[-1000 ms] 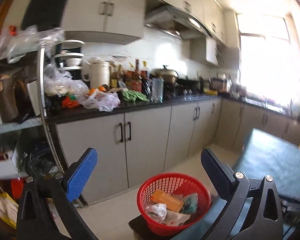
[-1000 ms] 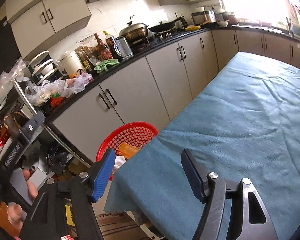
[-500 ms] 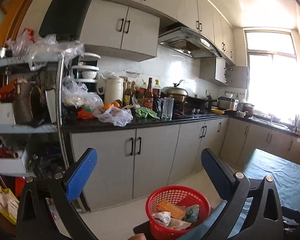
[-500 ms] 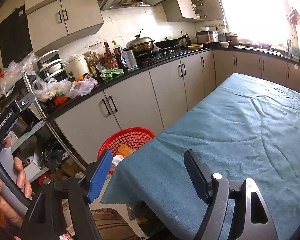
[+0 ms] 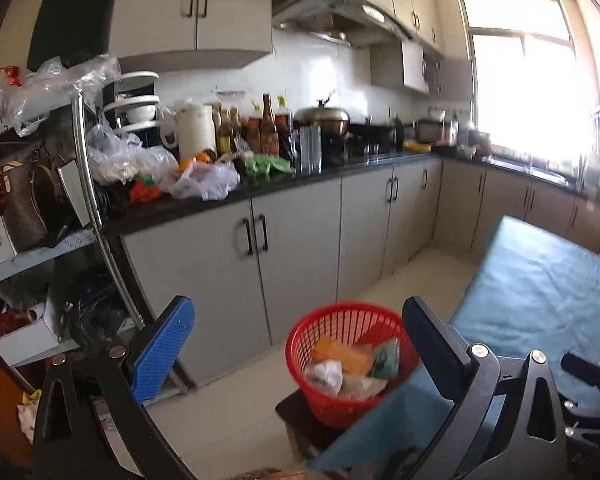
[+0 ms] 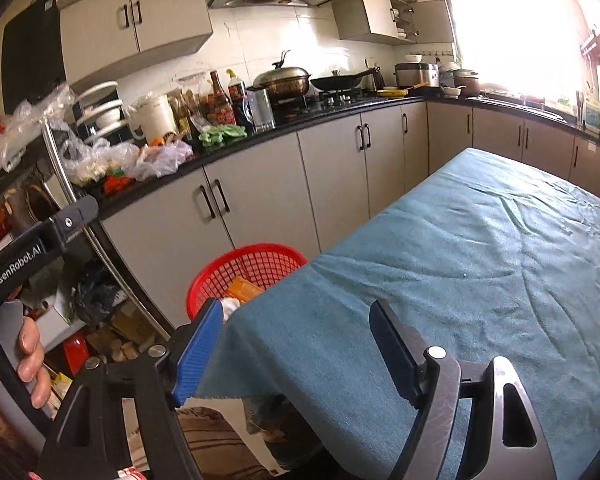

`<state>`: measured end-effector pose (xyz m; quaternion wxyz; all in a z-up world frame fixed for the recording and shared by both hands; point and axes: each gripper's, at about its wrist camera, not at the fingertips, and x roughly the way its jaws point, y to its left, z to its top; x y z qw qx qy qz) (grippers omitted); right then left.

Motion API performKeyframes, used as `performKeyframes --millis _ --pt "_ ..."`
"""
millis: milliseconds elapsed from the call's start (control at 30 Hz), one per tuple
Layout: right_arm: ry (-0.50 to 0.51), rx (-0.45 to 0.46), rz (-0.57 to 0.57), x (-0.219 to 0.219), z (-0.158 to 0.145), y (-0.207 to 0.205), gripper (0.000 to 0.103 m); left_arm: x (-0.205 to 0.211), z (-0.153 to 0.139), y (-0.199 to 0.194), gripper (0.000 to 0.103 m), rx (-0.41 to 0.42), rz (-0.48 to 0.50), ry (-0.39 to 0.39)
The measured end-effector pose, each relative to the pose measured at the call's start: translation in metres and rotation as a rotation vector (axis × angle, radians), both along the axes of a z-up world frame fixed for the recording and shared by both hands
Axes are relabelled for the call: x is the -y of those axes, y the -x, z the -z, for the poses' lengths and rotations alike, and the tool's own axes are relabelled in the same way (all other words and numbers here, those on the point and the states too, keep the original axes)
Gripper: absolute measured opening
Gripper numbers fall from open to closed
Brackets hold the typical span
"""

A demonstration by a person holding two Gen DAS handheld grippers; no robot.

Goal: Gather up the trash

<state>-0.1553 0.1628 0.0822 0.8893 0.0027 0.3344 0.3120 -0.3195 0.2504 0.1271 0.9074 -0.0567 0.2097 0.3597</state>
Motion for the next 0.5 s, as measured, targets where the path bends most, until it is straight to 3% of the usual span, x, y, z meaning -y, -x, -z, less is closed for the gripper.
performKeyframes --millis 333,500 --pt "0.028 -0.07 0.012 -0.007 0.023 -0.005 0.08 0.003 0.037 -0.014 0.103 -0.124 0.019 0.011" --pt "0.055 -0.09 0.009 -0.014 0.031 -0.008 0.08 -0.001 0.056 -0.028 0.103 -0.194 0.039 0.069"
